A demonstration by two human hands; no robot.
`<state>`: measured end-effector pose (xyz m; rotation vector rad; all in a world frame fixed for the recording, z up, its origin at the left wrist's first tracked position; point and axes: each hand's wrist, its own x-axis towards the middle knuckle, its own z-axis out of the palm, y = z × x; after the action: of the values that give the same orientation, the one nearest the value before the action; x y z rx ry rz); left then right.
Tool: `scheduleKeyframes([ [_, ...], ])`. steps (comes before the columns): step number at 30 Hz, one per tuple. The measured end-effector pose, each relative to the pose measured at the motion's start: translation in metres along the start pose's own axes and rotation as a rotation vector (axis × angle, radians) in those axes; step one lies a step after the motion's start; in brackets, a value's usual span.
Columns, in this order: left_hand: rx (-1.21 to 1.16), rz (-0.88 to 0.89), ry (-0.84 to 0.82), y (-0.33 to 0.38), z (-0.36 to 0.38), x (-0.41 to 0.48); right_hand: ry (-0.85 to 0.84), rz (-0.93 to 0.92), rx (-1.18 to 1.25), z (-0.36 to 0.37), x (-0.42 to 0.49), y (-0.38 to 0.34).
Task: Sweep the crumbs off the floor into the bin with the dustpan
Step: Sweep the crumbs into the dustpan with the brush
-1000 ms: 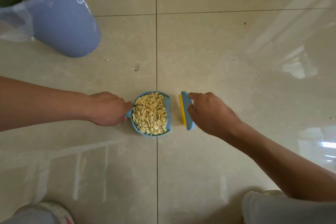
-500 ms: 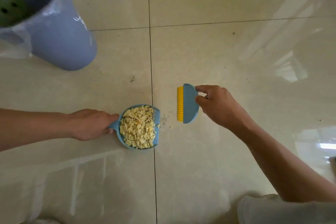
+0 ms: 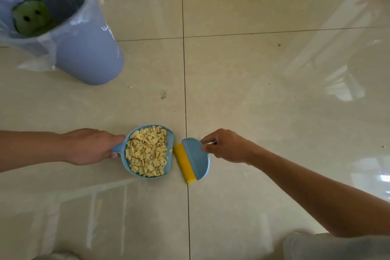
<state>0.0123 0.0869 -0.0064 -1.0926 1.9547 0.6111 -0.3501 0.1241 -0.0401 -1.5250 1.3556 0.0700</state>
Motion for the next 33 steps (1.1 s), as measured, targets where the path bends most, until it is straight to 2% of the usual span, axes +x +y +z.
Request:
scheduleKeyframes([
  [6, 0.036, 0.032, -0.006, 0.002, 0.001, 0.002, 0.188, 0.076, -0.246, -0.075, 0.006, 0.04],
  [10, 0.032, 0.047, 0.001, 0.013, -0.007, 0.013, 0.232, 0.16, -0.365, -0.125, -0.005, 0.065],
  [13, -0.018, 0.058, 0.026, 0.023, -0.019, 0.021, 0.246, 0.197, -0.326, -0.143, -0.019, 0.072],
  [17, -0.053, 0.072, 0.051, 0.043, -0.034, 0.035, 0.274, 0.176, -0.128, -0.156, -0.045, 0.067],
  [19, -0.036, 0.071, 0.049, 0.055, -0.041, 0.042, 0.334, 0.164, -0.159, -0.166, -0.055, 0.059],
  [22, -0.054, 0.084, 0.048, 0.07, -0.05, 0.052, 0.444, 0.15, -0.365, -0.176, -0.061, 0.049],
  [26, -0.024, 0.072, 0.027, 0.09, -0.054, 0.063, 0.567, 0.078, -0.796, -0.156, -0.049, 0.044],
  [29, 0.017, 0.064, 0.014, 0.107, -0.057, 0.068, 0.519, 0.029, -1.025, -0.122, -0.038, 0.042],
  [33, 0.027, 0.068, 0.05, 0.119, -0.063, 0.073, 0.409, -0.088, -1.064, -0.076, -0.048, 0.048],
])
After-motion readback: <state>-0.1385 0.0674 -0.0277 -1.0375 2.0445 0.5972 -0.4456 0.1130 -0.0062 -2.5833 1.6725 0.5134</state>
